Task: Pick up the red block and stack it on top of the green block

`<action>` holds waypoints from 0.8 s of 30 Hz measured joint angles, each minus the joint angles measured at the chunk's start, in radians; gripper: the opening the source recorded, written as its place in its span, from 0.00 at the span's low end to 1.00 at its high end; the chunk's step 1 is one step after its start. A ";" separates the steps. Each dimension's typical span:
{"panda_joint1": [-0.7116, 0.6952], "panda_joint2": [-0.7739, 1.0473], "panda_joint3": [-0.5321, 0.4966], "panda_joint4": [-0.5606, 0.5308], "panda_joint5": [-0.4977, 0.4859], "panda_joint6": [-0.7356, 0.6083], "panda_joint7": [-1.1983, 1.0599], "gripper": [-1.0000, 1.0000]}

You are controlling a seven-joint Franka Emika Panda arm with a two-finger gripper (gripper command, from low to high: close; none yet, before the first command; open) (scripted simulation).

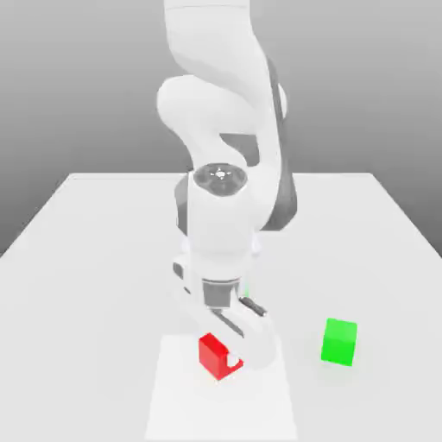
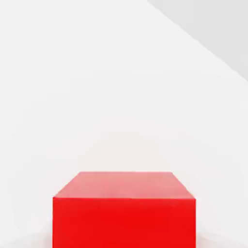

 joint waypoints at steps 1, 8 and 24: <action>-0.007 -0.017 0.012 -0.001 0.017 -0.014 -0.012 0.00; -0.043 -0.149 0.080 -0.017 0.144 -0.122 -0.102 0.00; 0.197 -0.314 0.217 -0.010 0.259 -0.301 -0.168 0.00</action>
